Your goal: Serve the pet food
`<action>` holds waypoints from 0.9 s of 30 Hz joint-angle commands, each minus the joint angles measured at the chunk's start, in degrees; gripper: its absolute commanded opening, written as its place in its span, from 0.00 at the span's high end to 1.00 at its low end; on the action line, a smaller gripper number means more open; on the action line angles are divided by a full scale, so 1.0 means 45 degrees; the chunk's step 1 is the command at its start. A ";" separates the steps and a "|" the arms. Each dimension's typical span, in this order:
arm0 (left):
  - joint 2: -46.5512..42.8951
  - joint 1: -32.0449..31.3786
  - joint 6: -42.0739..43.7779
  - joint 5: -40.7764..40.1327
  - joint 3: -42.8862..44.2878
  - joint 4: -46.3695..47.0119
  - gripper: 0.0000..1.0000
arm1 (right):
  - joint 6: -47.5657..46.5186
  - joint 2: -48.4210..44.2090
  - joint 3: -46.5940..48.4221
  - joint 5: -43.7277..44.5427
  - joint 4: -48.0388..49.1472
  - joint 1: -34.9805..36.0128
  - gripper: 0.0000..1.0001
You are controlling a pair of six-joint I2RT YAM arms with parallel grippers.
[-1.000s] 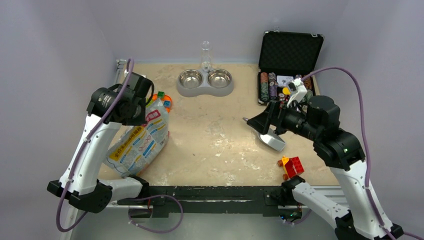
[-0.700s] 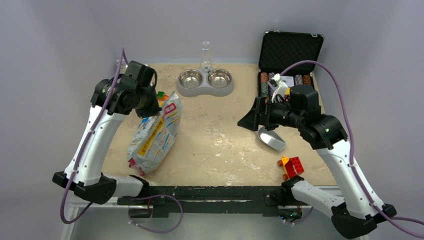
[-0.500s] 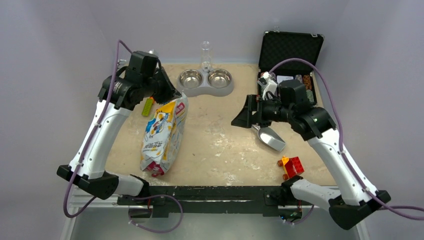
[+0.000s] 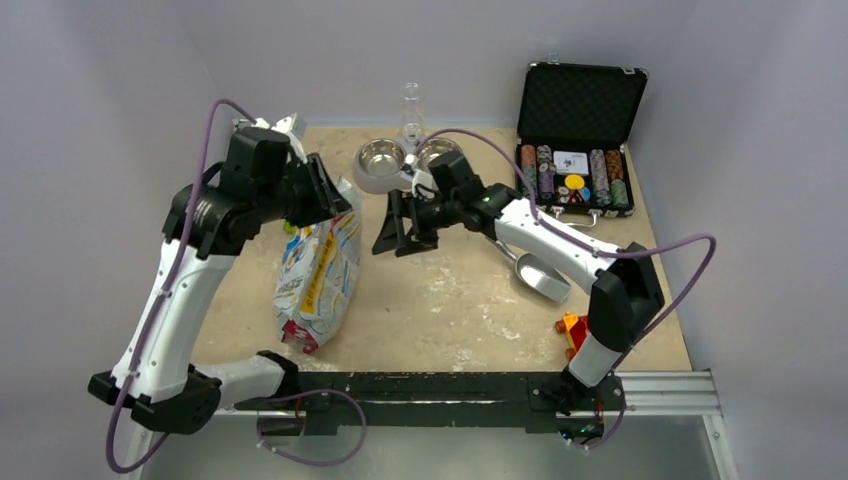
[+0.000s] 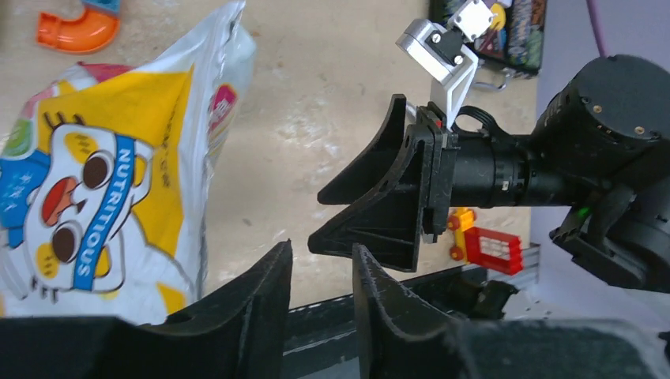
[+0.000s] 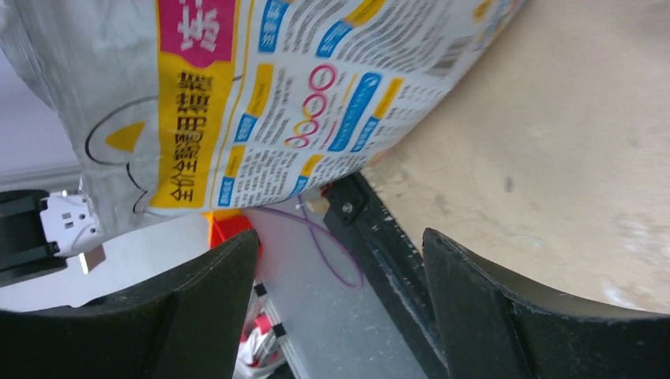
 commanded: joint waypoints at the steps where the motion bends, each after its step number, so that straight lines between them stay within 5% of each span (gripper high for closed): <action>1: -0.1147 -0.0017 0.2111 -0.0899 -0.0378 -0.1719 0.66 | 0.0789 -0.0353 0.1112 -0.0287 0.1074 0.0937 0.22; 4: -0.2061 -0.0017 0.2681 -0.2059 -0.0680 -0.1987 0.66 | 0.1417 -0.0784 0.0511 0.0992 0.2237 0.1400 0.24; 8: -0.2297 -0.0015 0.2909 -0.2506 -0.0966 -0.1220 0.59 | 0.2976 -0.0373 0.1380 0.1947 0.2724 0.1481 0.39; 12: -0.1062 0.0003 0.3160 -0.3129 0.0041 -0.1748 0.79 | 0.3439 0.0190 0.2538 0.2570 0.2550 0.1710 0.44; 18: -0.0425 0.0012 0.3909 -0.3677 0.0358 -0.1730 0.79 | 0.3588 0.0908 0.3327 0.2443 0.2443 0.1943 0.54; 27: -0.0598 0.0002 0.3978 -0.3640 0.0008 -0.1519 0.82 | 0.3286 0.1024 0.3459 0.2525 0.2220 0.1993 0.55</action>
